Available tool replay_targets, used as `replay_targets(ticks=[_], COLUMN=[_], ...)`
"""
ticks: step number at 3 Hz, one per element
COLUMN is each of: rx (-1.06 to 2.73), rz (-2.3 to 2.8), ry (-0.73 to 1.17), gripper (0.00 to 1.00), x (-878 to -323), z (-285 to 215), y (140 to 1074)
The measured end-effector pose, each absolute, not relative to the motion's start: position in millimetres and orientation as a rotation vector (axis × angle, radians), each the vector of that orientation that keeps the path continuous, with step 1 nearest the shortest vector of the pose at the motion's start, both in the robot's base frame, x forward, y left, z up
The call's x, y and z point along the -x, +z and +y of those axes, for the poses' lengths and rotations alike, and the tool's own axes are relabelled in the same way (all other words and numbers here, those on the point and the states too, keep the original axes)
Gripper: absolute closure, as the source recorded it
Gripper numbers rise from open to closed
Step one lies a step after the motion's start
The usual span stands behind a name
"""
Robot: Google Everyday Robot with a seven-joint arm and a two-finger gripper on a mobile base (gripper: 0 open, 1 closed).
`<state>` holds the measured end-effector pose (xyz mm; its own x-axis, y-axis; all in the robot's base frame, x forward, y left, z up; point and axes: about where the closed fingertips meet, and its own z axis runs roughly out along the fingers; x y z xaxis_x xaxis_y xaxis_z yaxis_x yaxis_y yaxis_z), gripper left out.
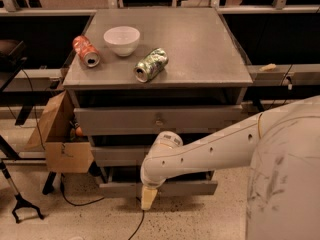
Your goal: Open middle drawer
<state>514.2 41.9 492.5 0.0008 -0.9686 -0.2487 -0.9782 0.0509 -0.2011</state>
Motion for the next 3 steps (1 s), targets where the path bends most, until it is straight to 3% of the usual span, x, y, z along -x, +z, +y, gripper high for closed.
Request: replay_targets(ticks=[3], rx=[1.883], rz=[1.94], ry=[-0.021], gripper=[0.0], x=[-599.1], z=[74.1], y=[464.1])
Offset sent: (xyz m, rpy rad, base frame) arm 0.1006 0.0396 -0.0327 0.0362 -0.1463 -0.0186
